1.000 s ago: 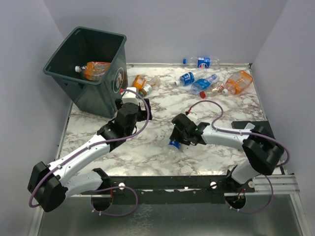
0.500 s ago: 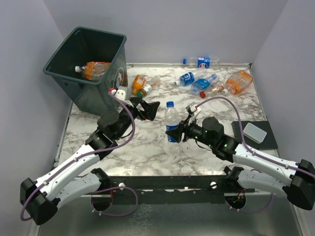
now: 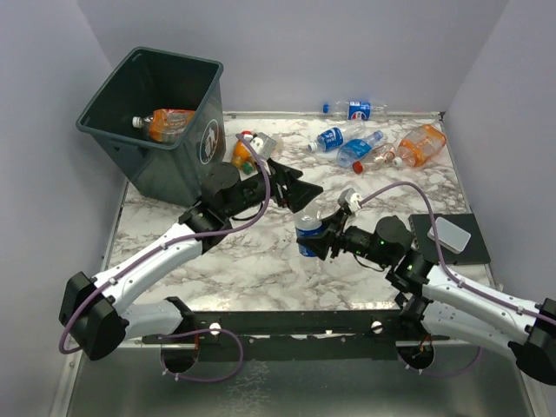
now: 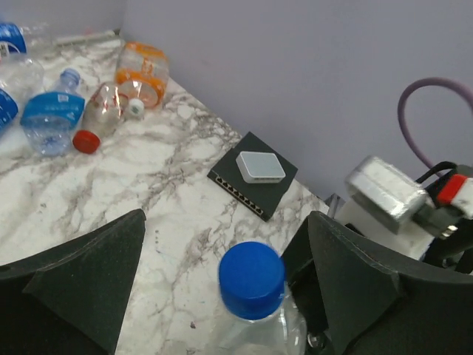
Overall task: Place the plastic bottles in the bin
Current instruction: Pick up the plastic bottle at the center of the board.
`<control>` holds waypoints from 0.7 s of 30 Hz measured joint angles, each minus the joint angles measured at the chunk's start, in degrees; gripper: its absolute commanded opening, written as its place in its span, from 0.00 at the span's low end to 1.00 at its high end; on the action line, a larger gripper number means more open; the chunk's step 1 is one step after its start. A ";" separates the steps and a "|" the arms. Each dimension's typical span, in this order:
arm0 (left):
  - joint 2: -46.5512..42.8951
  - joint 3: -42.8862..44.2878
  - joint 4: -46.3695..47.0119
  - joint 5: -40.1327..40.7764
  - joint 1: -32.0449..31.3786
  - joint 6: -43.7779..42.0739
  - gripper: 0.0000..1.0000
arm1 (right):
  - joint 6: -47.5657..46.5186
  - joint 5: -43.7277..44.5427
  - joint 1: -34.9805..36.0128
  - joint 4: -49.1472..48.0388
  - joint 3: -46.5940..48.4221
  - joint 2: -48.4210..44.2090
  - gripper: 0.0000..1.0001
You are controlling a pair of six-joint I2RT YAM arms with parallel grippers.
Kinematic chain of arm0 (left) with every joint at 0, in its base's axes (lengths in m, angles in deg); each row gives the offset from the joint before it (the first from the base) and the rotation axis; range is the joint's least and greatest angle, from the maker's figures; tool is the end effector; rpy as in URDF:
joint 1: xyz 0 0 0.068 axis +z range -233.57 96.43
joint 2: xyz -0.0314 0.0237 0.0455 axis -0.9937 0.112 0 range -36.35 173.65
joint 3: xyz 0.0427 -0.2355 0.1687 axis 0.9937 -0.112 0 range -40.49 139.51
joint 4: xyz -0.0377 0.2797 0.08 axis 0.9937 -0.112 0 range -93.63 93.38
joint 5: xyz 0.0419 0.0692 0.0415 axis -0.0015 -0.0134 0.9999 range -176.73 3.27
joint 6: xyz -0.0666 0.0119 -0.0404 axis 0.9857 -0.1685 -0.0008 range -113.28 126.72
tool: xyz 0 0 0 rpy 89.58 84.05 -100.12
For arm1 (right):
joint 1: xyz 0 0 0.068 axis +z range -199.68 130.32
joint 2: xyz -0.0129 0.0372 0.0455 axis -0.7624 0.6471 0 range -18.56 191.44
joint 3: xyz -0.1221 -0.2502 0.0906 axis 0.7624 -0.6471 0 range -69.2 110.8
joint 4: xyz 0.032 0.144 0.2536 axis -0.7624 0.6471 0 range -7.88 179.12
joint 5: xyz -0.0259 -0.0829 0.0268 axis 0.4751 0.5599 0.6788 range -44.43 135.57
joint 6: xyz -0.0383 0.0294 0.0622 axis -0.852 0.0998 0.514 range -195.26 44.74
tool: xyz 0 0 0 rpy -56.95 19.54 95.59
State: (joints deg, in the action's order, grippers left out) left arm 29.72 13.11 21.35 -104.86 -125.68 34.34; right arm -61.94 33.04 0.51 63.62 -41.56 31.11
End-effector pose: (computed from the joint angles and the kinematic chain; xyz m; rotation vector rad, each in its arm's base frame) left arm 0.2288 -0.2352 0.3854 0.4743 1.5310 -1.2004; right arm 0.1530 0.2063 0.2728 -0.7139 1.5791 1.0137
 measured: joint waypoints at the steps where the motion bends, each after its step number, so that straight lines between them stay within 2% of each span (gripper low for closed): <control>1: 1.20 0.20 -0.52 -0.85 -0.02 0.96 0.89 | -0.31 0.00 0.00 -0.02 0.00 -0.74 0.47; 9: 2.89 0.46 -1.18 -4.04 -0.02 5.18 0.63 | -1.62 0.81 0.00 0.26 0.00 -3.30 0.47; 16: 2.86 1.01 -1.33 -6.19 -0.28 6.67 0.29 | -1.88 1.38 0.00 0.76 0.00 -3.15 0.48; 18: 2.84 1.03 -1.36 -6.60 -0.39 6.49 0.12 | -1.86 1.40 0.00 1.07 0.00 -3.06 0.56; 19: 2.84 1.03 -1.40 -6.73 -0.39 6.32 0.00 | -1.84 1.46 0.00 1.20 0.00 -3.06 0.69; 21: 2.84 1.03 -1.51 -6.91 -0.37 6.08 0.00 | -1.68 1.88 0.00 1.79 0.26 -2.75 0.91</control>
State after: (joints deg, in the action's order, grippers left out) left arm 32.56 14.14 19.84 -111.77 -126.05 40.42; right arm -63.62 34.92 0.51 65.41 -41.29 28.35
